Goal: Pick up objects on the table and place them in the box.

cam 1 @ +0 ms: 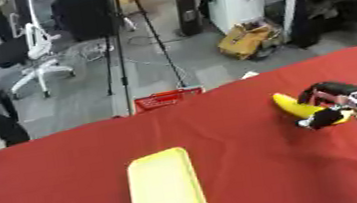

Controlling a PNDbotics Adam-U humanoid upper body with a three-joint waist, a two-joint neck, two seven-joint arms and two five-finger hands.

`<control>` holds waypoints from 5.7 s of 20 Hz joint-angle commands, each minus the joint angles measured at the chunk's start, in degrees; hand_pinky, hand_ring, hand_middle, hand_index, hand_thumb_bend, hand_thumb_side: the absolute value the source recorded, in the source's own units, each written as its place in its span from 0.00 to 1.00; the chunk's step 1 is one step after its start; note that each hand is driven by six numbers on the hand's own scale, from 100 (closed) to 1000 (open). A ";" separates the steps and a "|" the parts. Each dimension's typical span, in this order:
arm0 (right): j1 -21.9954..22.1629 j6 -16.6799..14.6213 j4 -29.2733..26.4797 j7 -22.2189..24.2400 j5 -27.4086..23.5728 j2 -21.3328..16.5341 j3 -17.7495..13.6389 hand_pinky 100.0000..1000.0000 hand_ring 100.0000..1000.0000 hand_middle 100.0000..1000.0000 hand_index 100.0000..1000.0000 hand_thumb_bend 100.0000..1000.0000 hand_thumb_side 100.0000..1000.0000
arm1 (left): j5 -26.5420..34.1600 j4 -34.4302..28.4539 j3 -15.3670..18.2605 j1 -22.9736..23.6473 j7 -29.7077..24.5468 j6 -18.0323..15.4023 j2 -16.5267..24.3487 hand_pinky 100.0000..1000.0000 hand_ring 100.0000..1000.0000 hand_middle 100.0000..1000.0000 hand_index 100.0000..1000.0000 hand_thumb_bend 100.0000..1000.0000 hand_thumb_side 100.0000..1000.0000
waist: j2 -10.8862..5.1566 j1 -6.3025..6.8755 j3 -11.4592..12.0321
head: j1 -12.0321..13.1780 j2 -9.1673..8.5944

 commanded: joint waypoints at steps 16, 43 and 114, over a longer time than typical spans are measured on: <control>-1.93 2.59 -3.37 -3.83 3.20 -2.28 -1.50 0.62 0.68 0.72 0.80 0.39 0.46 | -0.10 -1.21 0.26 -0.84 -0.01 0.00 0.78 0.62 0.76 0.78 0.83 0.80 0.92 | 0.02 0.28 0.05 | -0.28 -0.56; 0.10 3.40 2.67 -2.75 1.71 -1.20 -1.74 0.42 0.49 0.56 0.71 0.31 0.39 | 0.09 -1.21 0.16 -0.81 -0.17 0.05 0.60 0.62 0.76 0.78 0.83 0.80 0.92 | -0.01 0.79 0.09 | -0.39 -0.93; -1.27 -11.12 -12.62 4.77 -9.02 19.04 13.40 0.63 0.68 0.72 0.89 0.49 0.61 | -0.22 -1.21 -0.31 -0.56 -0.62 -0.28 -0.05 0.62 0.76 0.78 0.83 0.80 0.92 | -1.50 -0.02 1.27 | -0.27 -0.48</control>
